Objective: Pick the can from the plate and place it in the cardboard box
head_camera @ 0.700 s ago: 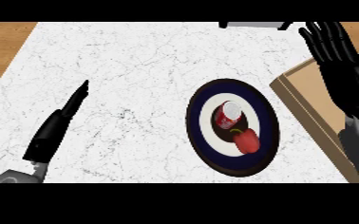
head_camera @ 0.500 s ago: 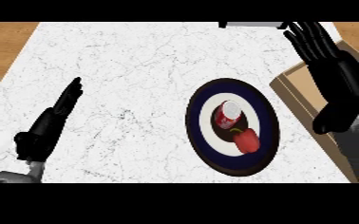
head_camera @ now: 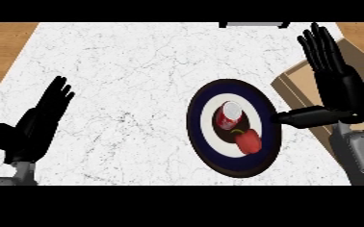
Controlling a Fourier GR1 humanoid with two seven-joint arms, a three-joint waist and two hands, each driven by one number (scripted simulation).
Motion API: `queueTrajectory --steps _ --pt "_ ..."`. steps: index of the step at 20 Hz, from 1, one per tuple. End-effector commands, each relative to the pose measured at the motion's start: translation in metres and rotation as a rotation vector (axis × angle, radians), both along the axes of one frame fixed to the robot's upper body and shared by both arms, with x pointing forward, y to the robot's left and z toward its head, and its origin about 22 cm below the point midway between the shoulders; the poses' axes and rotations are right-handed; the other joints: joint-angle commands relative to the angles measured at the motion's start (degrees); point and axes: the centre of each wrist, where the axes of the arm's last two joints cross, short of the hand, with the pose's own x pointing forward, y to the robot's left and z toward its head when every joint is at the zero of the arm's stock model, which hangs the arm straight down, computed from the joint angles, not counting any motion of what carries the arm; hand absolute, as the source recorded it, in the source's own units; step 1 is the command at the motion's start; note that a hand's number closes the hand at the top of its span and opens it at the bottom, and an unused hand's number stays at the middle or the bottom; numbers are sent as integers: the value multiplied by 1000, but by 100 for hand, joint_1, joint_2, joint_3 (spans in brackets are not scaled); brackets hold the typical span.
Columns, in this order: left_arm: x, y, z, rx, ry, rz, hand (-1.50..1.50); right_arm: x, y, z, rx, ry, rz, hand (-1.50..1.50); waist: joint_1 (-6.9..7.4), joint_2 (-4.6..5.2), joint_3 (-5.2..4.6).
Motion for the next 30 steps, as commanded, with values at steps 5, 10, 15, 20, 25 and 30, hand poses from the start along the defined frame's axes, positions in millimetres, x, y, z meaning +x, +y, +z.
queueTrajectory --steps 5,10,15,20,25,30 --pt "6 6 20 -24 14 31 0 -13 -25 37 -471 -14 114 -150 -93 -22 -11" --pt "2 4 12 -18 28 21 0 -19 1 74 -868 56 53 -150 -80 -48 -33" --pt "2 6 2 -37 29 11 0 -21 40 93 -1120 154 39 -150 -9 -12 -30" --pt "7 10 19 -33 19 19 0 -21 85 90 -1195 280 86 -150 -9 -9 -10" --pt "0 1 8 -18 27 16 0 -32 113 89 -1222 396 126 -150 -52 -15 -7" --pt "-6 17 16 -25 28 21 0 -18 104 76 -1268 470 112 -150 -39 -8 -4"
